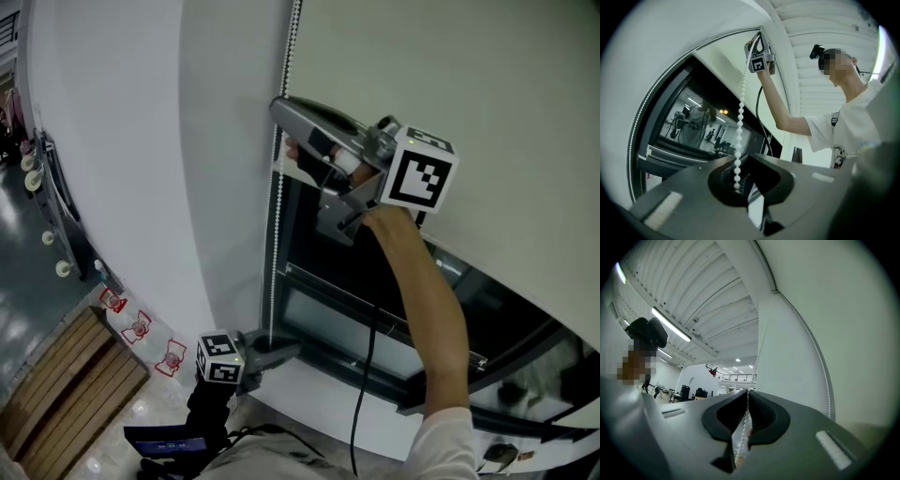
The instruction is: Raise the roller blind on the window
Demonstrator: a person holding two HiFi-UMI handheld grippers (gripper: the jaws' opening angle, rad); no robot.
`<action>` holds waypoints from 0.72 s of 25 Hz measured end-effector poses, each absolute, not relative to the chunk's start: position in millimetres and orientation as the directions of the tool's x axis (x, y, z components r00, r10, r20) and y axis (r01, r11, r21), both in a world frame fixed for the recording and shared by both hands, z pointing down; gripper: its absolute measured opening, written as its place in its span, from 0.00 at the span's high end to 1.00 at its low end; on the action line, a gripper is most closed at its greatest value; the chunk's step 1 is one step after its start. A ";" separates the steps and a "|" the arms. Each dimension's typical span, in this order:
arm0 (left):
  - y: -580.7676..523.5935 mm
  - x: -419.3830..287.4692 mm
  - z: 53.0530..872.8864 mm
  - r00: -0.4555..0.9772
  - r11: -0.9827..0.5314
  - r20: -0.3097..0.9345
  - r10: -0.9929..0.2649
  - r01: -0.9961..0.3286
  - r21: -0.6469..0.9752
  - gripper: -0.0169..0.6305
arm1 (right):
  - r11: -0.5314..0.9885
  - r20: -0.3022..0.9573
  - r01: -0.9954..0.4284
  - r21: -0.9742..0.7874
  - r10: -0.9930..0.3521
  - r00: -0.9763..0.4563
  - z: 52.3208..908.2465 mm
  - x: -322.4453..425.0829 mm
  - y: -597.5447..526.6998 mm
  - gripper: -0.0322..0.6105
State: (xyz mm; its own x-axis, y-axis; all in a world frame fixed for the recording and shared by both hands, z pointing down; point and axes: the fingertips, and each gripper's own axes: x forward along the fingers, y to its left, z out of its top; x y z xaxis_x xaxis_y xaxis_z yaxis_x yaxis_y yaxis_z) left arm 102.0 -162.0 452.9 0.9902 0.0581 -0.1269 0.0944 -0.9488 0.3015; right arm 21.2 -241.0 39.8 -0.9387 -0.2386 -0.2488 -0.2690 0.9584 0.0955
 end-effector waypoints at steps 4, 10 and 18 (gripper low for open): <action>-168.2 103.4 452.7 0.991 -0.947 -0.125 0.056 0.093 0.306 0.98 | 0.958 -0.226 -0.272 0.091 -0.246 -0.942 56.8 21.1 -248.1 0.93; -166.5 97.0 459.6 0.991 -0.952 -0.127 0.043 0.080 0.297 0.98 | 0.962 -0.168 -0.264 0.066 -0.250 -0.954 120.1 11.2 -241.9 0.93; -182.7 100.1 451.5 0.993 -0.952 -0.119 0.012 0.047 0.302 0.98 | 0.972 -0.068 -0.231 -0.045 -0.234 -0.970 213.9 8.6 -252.3 0.93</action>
